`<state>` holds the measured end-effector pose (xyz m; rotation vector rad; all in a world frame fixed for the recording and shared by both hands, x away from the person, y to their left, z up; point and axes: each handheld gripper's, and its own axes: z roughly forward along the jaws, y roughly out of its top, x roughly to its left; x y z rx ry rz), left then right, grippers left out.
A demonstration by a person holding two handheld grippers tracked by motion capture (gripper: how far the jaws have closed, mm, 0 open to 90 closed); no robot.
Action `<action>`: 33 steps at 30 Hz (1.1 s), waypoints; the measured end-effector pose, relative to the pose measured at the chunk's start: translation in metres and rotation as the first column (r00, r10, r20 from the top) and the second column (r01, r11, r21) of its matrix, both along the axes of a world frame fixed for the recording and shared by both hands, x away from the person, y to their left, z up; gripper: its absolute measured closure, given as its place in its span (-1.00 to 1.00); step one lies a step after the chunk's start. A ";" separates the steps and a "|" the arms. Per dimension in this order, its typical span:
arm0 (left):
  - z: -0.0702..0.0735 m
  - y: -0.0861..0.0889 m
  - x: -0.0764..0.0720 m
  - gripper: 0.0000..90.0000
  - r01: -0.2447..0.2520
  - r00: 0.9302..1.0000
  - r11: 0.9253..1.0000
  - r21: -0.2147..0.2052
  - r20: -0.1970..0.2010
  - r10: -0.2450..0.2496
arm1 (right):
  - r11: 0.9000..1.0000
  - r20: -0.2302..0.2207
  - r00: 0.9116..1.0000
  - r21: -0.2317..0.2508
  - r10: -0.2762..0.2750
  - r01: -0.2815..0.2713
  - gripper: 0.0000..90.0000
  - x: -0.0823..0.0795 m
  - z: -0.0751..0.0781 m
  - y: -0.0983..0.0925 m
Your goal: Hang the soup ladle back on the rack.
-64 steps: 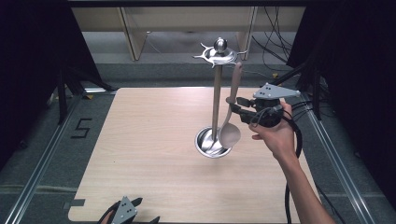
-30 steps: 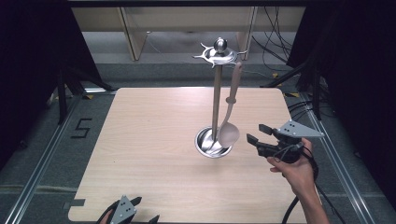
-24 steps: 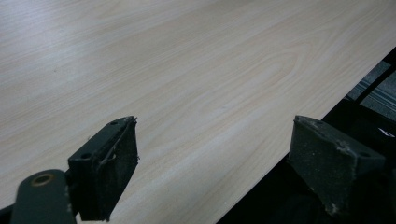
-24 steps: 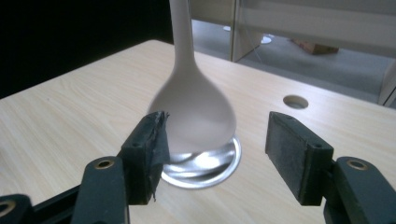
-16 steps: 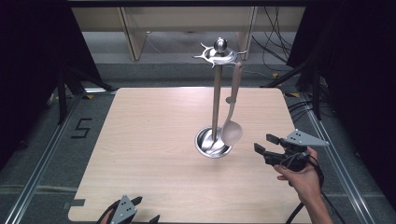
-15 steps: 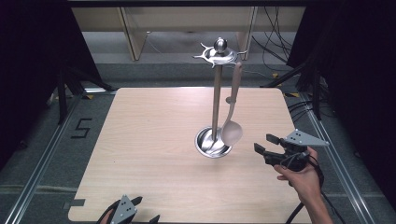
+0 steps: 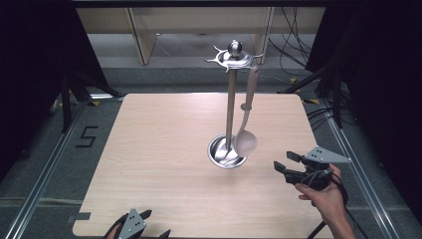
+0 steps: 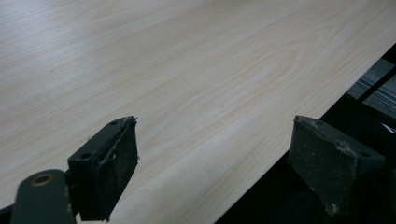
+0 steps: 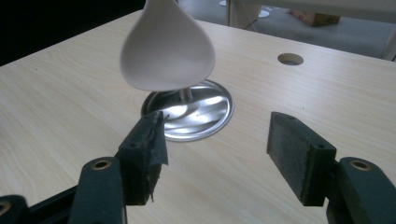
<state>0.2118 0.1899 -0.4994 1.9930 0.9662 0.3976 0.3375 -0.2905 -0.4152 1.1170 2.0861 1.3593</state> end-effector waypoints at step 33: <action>-0.001 0.002 -0.001 -0.67 -0.005 1.000 1.000 0.001 0.005 0.005 | 0.999 -0.041 0.998 -0.014 0.039 -0.040 -0.33 -0.031 -0.020 -0.003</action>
